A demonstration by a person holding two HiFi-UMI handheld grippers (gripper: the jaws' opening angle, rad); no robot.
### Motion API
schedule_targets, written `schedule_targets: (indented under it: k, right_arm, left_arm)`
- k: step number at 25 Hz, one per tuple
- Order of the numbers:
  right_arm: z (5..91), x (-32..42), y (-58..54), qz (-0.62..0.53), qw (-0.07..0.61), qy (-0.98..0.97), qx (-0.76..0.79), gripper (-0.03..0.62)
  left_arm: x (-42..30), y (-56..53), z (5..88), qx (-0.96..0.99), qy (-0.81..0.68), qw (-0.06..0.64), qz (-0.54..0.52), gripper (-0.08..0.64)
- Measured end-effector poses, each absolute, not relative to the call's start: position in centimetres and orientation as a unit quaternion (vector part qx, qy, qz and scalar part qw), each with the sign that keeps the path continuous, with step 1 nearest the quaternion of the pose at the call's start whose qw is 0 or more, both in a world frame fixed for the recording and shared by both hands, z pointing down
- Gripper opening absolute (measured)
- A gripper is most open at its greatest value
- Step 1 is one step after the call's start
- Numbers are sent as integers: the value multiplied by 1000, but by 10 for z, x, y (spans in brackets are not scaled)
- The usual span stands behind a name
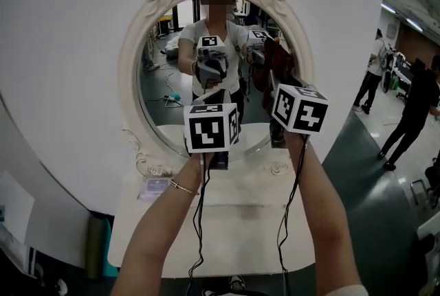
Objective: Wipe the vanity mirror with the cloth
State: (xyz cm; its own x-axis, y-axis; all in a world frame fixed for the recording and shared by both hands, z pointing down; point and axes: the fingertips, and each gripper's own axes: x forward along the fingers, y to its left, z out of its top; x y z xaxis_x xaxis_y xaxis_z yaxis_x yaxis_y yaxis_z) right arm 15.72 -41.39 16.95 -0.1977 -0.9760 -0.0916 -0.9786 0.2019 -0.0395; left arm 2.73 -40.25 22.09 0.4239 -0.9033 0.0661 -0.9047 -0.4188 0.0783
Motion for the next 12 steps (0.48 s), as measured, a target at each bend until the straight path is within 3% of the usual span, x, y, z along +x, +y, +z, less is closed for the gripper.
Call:
schedule_targets:
  k: [12]
  right_arm:
    - [169,-33,-423,25,49,843,-535,61]
  left_arm:
    - [-143,-395,221,774,-631,56,-8,3]
